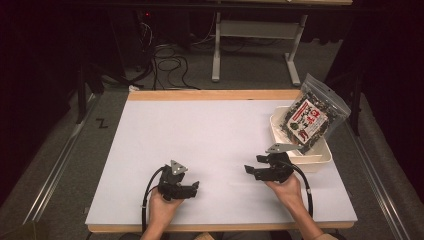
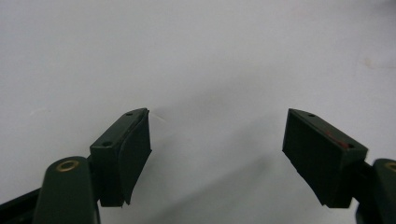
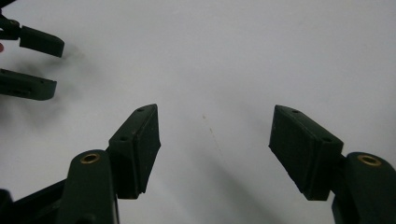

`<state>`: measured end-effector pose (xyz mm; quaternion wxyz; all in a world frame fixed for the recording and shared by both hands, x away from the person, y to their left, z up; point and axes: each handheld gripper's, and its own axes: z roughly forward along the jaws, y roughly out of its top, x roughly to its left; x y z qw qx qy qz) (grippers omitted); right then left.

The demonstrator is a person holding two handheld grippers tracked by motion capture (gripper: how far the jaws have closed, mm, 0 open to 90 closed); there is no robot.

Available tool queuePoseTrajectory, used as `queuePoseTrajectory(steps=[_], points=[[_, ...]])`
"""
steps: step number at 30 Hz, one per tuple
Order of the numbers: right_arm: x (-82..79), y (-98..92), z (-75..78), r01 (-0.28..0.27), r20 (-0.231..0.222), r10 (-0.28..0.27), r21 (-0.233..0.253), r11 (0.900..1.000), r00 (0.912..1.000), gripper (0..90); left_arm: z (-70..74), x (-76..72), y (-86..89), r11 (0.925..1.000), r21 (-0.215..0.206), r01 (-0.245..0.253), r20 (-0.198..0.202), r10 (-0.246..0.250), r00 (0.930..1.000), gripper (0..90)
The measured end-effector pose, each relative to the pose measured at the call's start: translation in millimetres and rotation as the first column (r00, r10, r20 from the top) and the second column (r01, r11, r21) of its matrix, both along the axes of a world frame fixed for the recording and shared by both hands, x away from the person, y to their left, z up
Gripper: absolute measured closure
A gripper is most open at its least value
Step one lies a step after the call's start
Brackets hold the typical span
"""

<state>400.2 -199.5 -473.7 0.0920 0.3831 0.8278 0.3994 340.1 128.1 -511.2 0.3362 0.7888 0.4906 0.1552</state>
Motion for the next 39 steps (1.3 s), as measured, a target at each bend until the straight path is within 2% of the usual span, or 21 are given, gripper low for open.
queuePoseTrajectory(steps=[6, 10, 14, 19, 25, 32, 39], points=[[-0.3, 0.6, -4.4, 0.005, 0.004, -0.005, -0.034, 0.999, 1.0, 30.9, 0.4, -1.5, -1.1, 1.0, -0.006, 0.004, -0.006, -0.004, 1.0, 24.0], [-0.7, 0.1, -6.9, 0.008, 0.007, -0.008, -0.038, 0.999, 0.9999, 28.2, 0.9, -0.4, -1.1, 1.0, -0.002, 0.004, 0.0, -0.004, 1.0, 24.0], [-2.4, -1.9, -9.3, -0.004, 0.021, 0.004, -0.012, 1.0, 0.9998, 26.4, 1.6, -1.7, -2.3, 0.9999, -0.009, 0.01, 0.0, -0.01, 1.0, 24.0], [-5.5, 0.7, -14.6, -0.017, 0.024, 0.018, -0.028, 0.999, 0.9996, 26.0, 2.5, -2.0, -1.6, 0.9998, -0.014, 0.01, 0.0, -0.01, 0.9999, 24.0], [-7.6, 0.0, -20.1, -0.02, 0.021, 0.02, -0.014, 1.0, 0.9996, 36.3, 3.8, -3.2, 0.3, 0.9997, -0.021, 0.011, 0.005, -0.011, 0.9999, 24.0], [-10.8, -0.2, -26.5, -0.018, 0.044, 0.02, -0.053, 0.998, 0.9988, 44.6, 3.8, -4.7, 0.0, 0.9995, -0.028, 0.013, 0.003, -0.013, 0.9999, 24.0], [-10.8, -4.9, -31.4, -0.011, 0.025, 0.012, -0.055, 0.998, 0.9996, 52.3, 3.2, -2.8, -2.8, 0.9994, -0.023, 0.024, -0.003, -0.024, 0.9997, 23.9]])
